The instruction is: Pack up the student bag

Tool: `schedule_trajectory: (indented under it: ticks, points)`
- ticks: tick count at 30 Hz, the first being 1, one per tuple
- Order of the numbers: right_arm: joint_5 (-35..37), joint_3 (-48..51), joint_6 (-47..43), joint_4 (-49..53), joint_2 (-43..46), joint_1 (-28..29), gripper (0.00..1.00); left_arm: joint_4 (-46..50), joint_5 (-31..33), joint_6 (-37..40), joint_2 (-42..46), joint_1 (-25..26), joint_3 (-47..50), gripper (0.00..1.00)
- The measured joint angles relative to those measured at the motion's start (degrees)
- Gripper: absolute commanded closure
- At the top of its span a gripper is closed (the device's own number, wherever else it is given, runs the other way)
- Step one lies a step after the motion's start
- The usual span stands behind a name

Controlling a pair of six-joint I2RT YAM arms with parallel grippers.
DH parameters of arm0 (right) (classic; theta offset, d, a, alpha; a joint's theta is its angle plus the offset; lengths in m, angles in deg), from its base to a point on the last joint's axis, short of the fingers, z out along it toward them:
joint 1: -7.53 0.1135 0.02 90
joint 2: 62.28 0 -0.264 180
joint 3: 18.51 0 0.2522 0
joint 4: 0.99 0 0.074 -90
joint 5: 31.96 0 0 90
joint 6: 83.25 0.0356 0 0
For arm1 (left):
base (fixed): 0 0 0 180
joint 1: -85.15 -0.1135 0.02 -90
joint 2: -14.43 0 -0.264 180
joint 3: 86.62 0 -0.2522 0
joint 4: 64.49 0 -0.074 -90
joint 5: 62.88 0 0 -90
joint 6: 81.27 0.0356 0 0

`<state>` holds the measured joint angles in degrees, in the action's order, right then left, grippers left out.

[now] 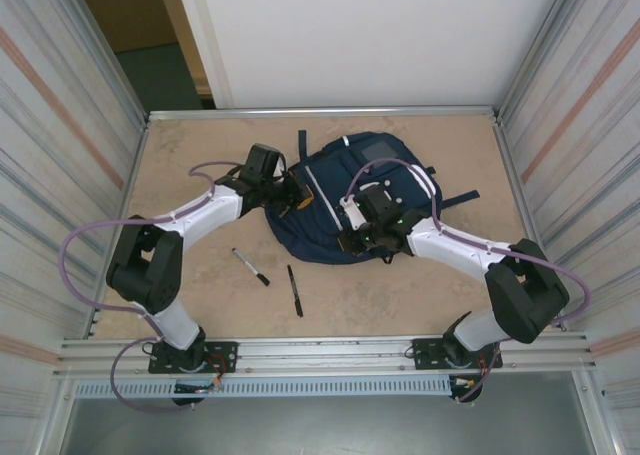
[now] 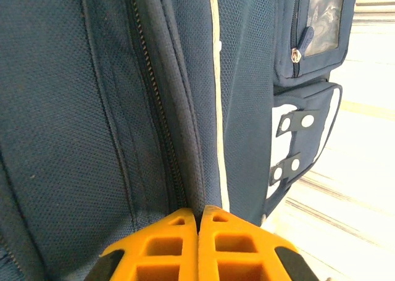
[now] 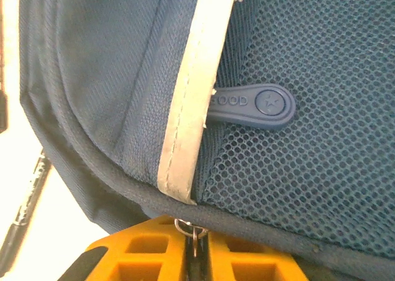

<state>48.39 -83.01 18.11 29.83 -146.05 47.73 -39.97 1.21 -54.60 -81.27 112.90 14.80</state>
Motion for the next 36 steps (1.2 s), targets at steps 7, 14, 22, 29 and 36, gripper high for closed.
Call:
schedule_trajectory:
  ticks: [7, 14, 22, 29, 36]
  points:
    - [-5.1, -4.2, 7.9, 4.9, -0.3, 0.1, 1.0, -0.7, 0.2, -1.0, 0.5, 0.0, 0.7, 1.0]
    - [-8.6, -6.5, 20.3, 3.3, -5.3, 2.5, 0.98, -0.9, 0.6, -2.1, 0.4, 0.5, 0.7, 1.0]
    - [-7.8, -7.7, 32.4, -1.3, -11.3, 6.8, 0.77, -2.1, 2.8, -2.6, -1.6, 1.6, 0.8, 1.0]
    - [-1.9, -4.9, 32.7, -5.0, -5.5, 10.0, 0.55, -3.0, 1.5, -0.6, -1.6, 1.6, 1.2, 0.67]
    - [8.4, 4.2, 28.4, -3.9, 11.0, 9.7, 0.41, -3.7, 3.3, 9.6, 5.2, 1.8, 9.1, 0.55]
